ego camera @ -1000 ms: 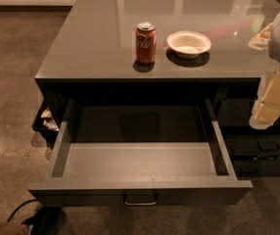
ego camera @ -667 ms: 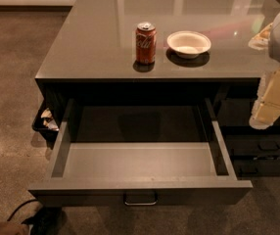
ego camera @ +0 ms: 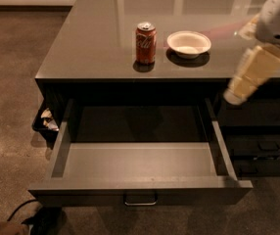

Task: Place coke can into top drawer

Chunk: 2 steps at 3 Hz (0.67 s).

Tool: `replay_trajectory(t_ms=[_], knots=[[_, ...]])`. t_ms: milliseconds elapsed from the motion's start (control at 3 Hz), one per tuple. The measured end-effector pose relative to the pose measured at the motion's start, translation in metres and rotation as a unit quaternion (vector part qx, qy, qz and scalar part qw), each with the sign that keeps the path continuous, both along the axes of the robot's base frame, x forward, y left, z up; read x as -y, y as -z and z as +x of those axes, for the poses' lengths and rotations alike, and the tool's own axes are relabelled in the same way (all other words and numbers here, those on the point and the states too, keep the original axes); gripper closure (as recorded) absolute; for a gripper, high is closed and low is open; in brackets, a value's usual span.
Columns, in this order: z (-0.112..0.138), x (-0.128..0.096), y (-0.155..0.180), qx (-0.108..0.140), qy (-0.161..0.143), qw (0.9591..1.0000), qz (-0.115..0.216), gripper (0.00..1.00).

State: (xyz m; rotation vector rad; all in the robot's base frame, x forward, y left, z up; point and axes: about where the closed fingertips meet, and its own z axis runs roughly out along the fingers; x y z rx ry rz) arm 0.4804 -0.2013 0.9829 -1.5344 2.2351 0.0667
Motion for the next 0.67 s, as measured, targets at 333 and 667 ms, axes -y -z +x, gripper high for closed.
replay_trajectory(t_ms=[333, 667], knots=[[0.041, -0.033, -0.007, -0.017, 0.040, 0.9919, 0.120, 0.00], [0.078, -0.066, -0.020, -0.031, 0.090, 0.9741, 0.205, 0.00]])
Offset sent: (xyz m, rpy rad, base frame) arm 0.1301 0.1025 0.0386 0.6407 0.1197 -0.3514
